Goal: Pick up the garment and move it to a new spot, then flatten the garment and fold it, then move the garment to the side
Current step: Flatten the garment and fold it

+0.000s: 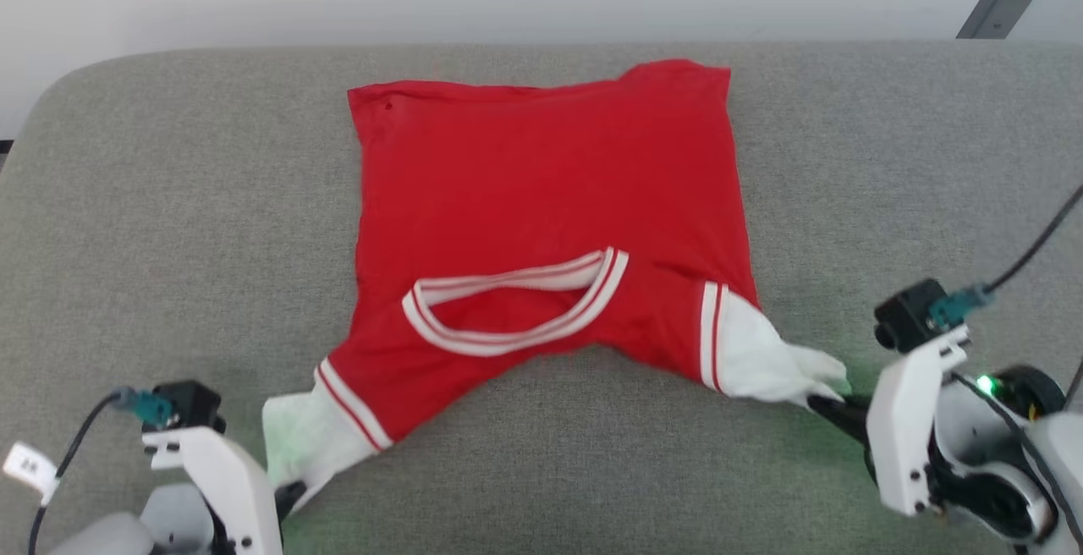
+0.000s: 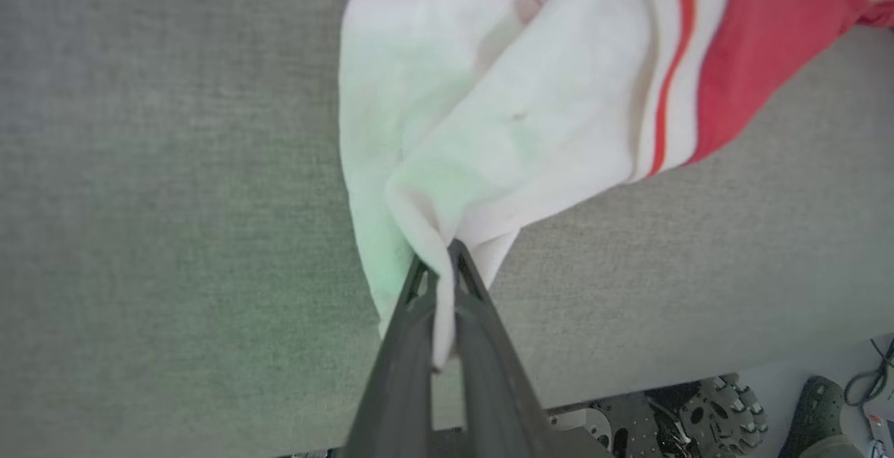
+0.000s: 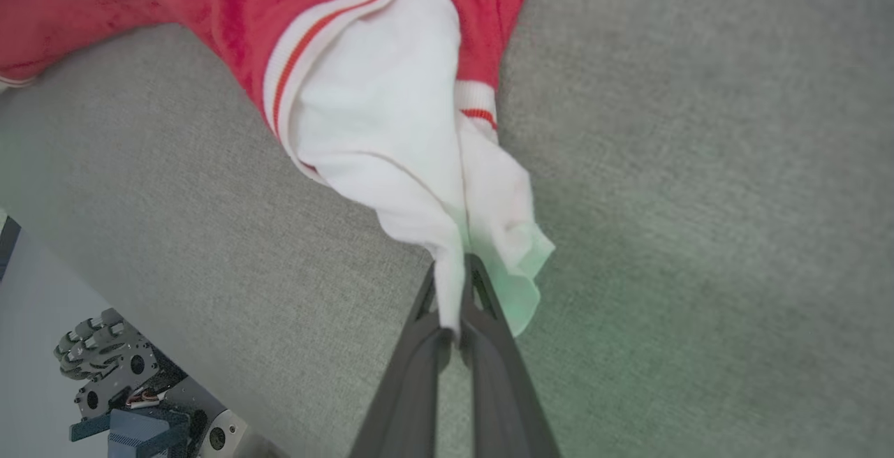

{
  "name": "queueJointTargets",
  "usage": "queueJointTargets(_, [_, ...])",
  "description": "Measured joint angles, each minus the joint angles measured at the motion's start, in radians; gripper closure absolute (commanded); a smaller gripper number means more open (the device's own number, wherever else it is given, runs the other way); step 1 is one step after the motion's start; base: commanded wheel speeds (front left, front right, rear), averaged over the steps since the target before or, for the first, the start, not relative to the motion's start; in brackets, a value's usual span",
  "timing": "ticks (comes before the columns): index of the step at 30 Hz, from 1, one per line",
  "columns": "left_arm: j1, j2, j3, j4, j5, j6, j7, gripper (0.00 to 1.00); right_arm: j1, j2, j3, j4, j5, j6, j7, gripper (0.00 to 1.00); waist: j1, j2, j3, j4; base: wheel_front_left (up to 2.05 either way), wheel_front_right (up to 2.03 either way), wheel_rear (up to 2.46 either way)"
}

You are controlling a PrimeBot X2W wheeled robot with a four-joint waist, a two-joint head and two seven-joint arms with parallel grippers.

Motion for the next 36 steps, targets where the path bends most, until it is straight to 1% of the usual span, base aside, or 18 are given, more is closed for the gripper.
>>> queueJointTargets(7, [0.071, -0.001, 0.008, -0.033, -0.033, 0.025, -0.037, 1.0, 0.101, 0.01, -0.058, -0.061, 0.002, 0.0, 0.058, 1.0, 0.0, 0.0, 0.011, -0.003, 0.0, 0.0, 0.0])
queueJointTargets(15, [0.135, -0.022, 0.019, -0.043, -0.085, 0.054, -0.06, 1.0, 0.204, 0.03, -0.1, -0.095, -0.002, 0.0, 0.134, 1.0, 0.0, 0.0, 0.025, -0.009, 0.0, 0.0, 0.0])
queueJointTargets(18, [0.146, -0.028, 0.024, -0.044, -0.087, 0.055, -0.074, 1.0, 0.224, 0.047, -0.117, -0.101, -0.006, 0.0, 0.143, 1.0, -0.0001, 0.0, 0.033, -0.006, 0.0, 0.0, 0.0])
queueJointTargets(19, [0.148, -0.03, 0.026, -0.043, -0.087, 0.054, -0.078, 1.0, 0.229, 0.049, -0.123, -0.105, -0.013, 0.0, 0.143, 0.95, 0.0, 0.0, 0.037, -0.004, 0.0, 0.0, 0.0])
queueJointTargets(20, [0.148, -0.031, 0.028, -0.043, -0.086, 0.053, -0.083, 1.0, 0.231, 0.052, -0.129, -0.111, -0.022, 0.0, 0.142, 0.77, 0.0, 0.0, 0.041, -0.003, 0.0, 0.0, 0.0])
queueJointTargets(21, [0.148, -0.034, 0.03, -0.043, -0.086, 0.052, -0.088, 1.0, 0.231, 0.054, -0.134, -0.118, -0.031, 0.0, 0.138, 0.54, 0.0, 0.0, 0.045, -0.001, 0.0, 0.0, 0.0])
queueJointTargets(22, [0.148, -0.039, 0.033, -0.041, -0.086, 0.05, -0.095, 1.0, 0.231, 0.057, -0.141, -0.125, -0.042, 0.0, 0.132, 0.06, -0.0001, 0.0, 0.049, 0.001, 0.0, 0.0, 0.0])
queueJointTargets(23, [0.148, -0.041, 0.036, -0.04, -0.086, 0.046, -0.102, 1.0, 0.23, 0.064, -0.155, -0.131, -0.052, 0.0, 0.127, 0.0, 0.0, 0.0, 0.054, 0.003, 0.0, 0.0, 0.0])
queueJointTargets(26, [0.144, -0.047, 0.039, -0.04, -0.078, 0.038, -0.113, 1.0, 0.223, 0.074, -0.181, -0.175, -0.078, 0.0, 0.125, 0.0, 0.0, 0.0, 0.067, 0.007, 0.0, 0.0, 0.0])
queueJointTargets(32, [0.127, -0.057, 0.042, -0.041, -0.064, 0.015, -0.13, 1.0, 0.164, 0.107, -0.274, -0.284, -0.136, 0.0, 0.123, 0.0, -0.0001, 0.0, 0.101, 0.015, 0.0, 0.0, 0.0])
queueJointTargets(36, [0.105, -0.064, 0.037, -0.036, -0.039, -0.001, -0.131, 1.0, 0.076, 0.15, -0.345, -0.294, -0.196, 0.0, 0.105, 0.0, -0.0001, 0.0, 0.124, 0.022, 0.0, 0.0, 0.0])
